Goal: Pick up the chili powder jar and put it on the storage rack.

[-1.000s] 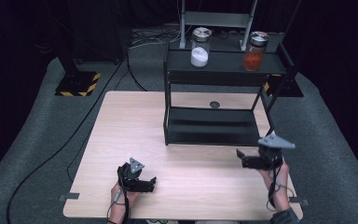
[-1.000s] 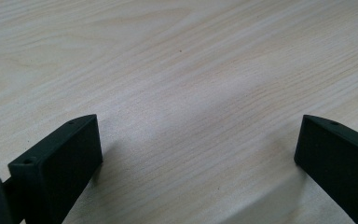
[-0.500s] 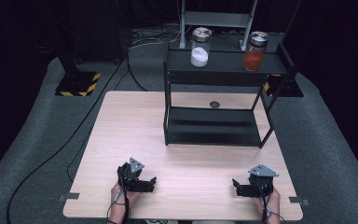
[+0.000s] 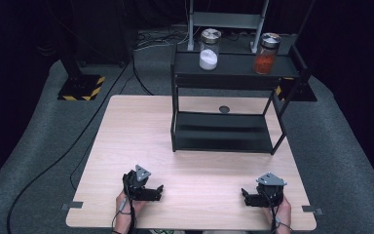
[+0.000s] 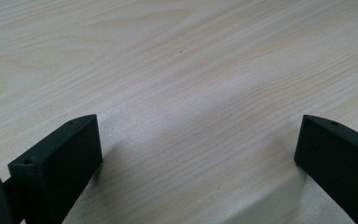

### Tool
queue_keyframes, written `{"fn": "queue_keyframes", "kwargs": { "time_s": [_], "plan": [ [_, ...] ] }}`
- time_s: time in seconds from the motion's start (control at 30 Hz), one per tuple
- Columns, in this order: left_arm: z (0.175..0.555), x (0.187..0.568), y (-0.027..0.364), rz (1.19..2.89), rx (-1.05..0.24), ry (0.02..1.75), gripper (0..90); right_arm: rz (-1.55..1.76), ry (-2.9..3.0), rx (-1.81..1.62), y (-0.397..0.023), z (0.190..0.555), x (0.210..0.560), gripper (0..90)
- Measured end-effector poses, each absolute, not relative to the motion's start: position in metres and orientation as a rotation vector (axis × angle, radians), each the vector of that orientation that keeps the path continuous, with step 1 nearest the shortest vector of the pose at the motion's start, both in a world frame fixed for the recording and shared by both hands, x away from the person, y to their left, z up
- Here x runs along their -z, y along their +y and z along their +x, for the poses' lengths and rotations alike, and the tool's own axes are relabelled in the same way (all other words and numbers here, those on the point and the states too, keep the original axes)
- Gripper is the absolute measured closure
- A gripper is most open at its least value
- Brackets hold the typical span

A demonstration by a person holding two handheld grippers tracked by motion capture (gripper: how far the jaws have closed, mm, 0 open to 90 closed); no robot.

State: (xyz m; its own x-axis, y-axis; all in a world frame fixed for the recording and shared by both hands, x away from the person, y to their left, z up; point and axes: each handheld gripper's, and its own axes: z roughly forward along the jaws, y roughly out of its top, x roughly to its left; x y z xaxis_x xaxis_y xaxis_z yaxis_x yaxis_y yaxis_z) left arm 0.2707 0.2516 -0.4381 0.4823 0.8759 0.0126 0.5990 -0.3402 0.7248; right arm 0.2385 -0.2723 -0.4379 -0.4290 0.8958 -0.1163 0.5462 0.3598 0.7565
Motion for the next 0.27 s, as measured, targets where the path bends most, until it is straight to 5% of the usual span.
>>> {"fn": "queue_keyframes", "kwargs": {
  "time_s": [0.27],
  "plan": [
    [0.2700,0.4382,0.2510,2.068,-0.543,1.210,0.0,1.255,2.108,-0.894,-0.2749,0.2397,0.4377,0.0]
  ]
}}
